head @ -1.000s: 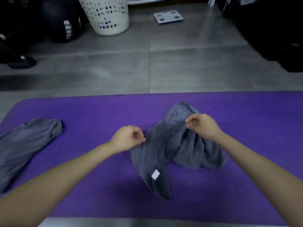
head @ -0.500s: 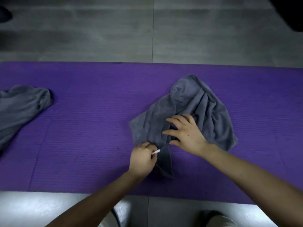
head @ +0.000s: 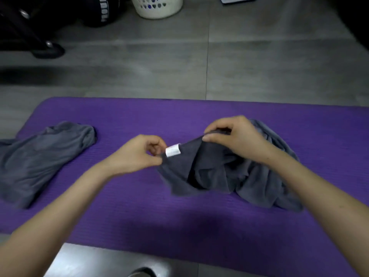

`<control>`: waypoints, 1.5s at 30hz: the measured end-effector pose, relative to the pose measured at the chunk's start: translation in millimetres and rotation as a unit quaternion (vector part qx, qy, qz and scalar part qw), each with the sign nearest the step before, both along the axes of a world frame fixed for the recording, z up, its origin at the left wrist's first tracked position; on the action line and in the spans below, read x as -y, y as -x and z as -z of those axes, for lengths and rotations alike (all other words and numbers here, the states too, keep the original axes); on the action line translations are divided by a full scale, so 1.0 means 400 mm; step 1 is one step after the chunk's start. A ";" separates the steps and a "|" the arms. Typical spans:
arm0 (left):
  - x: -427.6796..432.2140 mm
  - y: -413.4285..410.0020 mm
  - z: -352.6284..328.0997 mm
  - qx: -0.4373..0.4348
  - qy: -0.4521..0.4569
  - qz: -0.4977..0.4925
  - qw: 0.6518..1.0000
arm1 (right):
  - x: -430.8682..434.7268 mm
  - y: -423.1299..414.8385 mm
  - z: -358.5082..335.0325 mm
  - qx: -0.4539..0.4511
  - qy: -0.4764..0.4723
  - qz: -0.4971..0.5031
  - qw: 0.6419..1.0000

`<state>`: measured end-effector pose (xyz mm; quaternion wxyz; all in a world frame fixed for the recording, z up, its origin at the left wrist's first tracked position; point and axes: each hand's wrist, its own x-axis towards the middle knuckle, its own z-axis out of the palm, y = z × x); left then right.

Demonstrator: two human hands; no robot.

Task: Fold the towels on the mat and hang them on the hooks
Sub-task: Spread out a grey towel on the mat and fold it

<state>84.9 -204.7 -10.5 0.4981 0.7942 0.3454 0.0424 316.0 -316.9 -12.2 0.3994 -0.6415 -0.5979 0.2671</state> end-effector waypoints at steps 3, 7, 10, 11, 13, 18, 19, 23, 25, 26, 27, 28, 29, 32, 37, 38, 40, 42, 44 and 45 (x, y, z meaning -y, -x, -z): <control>-0.053 0.031 -0.059 0.024 -0.011 -0.033 0.999 | -0.040 -0.014 -0.099 -0.029 -0.019 0.035 0.999; -0.105 0.070 -0.154 0.082 0.081 -0.086 0.990 | -0.055 -0.012 -0.174 -0.026 -0.023 0.063 0.997; -0.132 0.095 -0.250 0.129 0.104 -0.112 0.980 | -0.048 0.036 -0.241 -0.055 0.022 0.001 0.998; -0.137 0.107 -0.292 0.153 0.111 -0.113 0.975 | -0.043 0.056 -0.274 -0.073 0.038 -0.027 0.996; -0.140 0.138 -0.387 0.210 0.121 -0.089 0.966 | -0.039 0.086 -0.359 -0.140 0.049 -0.079 0.986; -0.204 0.174 -0.561 0.260 0.079 -0.093 0.958 | -0.127 0.098 -0.525 -0.195 0.041 -0.113 0.974; -0.239 0.170 -0.562 0.212 0.040 -0.107 0.970 | -0.164 0.097 -0.515 -0.169 0.044 -0.085 0.981; -0.403 0.132 -0.436 -0.075 -0.198 -0.140 0.967 | -0.301 0.106 -0.343 -0.063 0.072 0.039 0.995; -0.441 0.108 -0.336 -0.193 -0.290 -0.135 0.927 | -0.329 0.098 -0.243 -0.025 0.098 0.065 0.993; -0.450 0.099 -0.287 -0.234 -0.312 -0.133 0.911 | -0.330 0.088 -0.203 -0.012 0.108 0.074 0.991; -0.453 0.092 -0.240 -0.266 -0.324 -0.129 0.899 | -0.323 0.073 -0.169 -0.008 0.119 0.084 0.989; -0.450 0.085 -0.194 -0.288 -0.335 -0.124 0.889 | -0.310 0.052 -0.139 -0.010 0.132 0.095 0.987; -0.444 0.076 -0.153 -0.301 -0.345 -0.119 0.881 | -0.291 0.025 -0.111 -0.012 0.146 0.106 0.984; -0.395 0.020 -0.039 -0.311 -0.341 -0.083 0.883 | -0.196 -0.065 -0.028 -0.013 0.190 0.144 0.971; -0.252 -0.139 0.092 -0.238 -0.315 0.035 0.918 | 0.048 -0.226 0.126 0.005 0.240 0.240 0.941; -0.222 -0.173 0.105 -0.214 -0.306 0.061 0.926 | 0.103 -0.249 0.159 0.010 0.256 0.264 0.930; -0.161 -0.241 0.120 -0.175 -0.289 0.114 0.934 | 0.208 -0.279 0.230 0.037 0.297 0.301 0.906; -0.104 -0.307 0.126 -0.150 -0.275 0.166 0.935 | 0.293 -0.288 0.291 0.095 0.347 0.292 0.886; -0.053 -0.374 0.128 -0.137 -0.259 0.219 0.931 | 0.354 -0.281 0.333 0.139 0.384 0.281 0.869; -0.030 -0.406 0.127 -0.135 -0.252 0.242 0.927 | 0.377 -0.276 0.346 0.154 0.394 0.282 0.861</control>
